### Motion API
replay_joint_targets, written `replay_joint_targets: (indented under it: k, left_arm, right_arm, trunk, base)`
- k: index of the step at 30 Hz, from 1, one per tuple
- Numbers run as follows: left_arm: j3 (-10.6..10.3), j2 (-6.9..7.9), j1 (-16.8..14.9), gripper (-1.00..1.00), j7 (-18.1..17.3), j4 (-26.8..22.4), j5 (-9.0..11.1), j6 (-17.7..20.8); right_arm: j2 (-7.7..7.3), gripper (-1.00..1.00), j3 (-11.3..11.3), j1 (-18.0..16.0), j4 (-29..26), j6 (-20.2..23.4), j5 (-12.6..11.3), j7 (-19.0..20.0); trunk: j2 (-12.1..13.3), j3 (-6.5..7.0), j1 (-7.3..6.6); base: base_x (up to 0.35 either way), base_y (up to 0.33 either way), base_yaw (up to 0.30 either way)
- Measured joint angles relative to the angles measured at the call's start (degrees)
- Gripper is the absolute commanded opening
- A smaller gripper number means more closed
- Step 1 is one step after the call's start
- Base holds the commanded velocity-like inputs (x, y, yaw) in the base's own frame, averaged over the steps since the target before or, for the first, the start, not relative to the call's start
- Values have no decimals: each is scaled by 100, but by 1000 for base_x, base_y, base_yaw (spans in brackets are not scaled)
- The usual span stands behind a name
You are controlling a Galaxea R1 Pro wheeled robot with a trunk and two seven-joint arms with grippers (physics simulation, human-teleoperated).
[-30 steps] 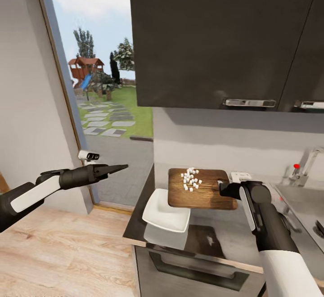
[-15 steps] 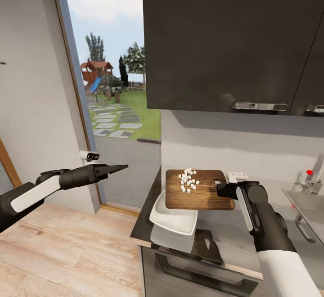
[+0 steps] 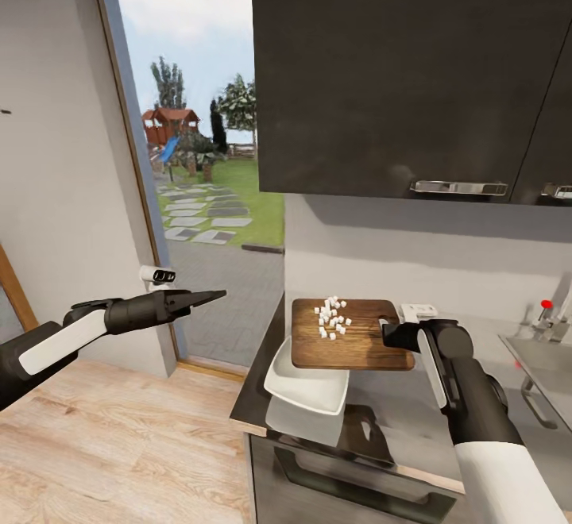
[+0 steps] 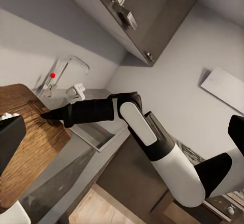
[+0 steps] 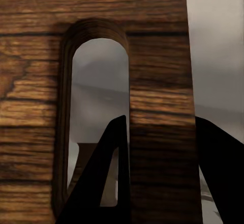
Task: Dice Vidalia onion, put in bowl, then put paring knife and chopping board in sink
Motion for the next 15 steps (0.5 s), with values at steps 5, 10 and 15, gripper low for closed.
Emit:
replay_joint_targets:
  k: [5,10,15]
  left_arm:
    - [2,0,0,100,0,-2,-1,-7]
    - [0,0,0,100,-24,-3,1,-16]
    - [-4,0,0,100,-83,42,1,-38]
  right_arm:
    - [6,-100,0,0,0,0,-5,15]
    - [9,-100,0,0,5,0,1,17]
    - [9,-100,0,1,64,0,6,20]
  trunk:
    - [0,0,0]
    - [0,0,0]
    - [-1,0,-2]
  base:
    - [0,0,0]
    - [11,0,0]
    - [159,0,0]
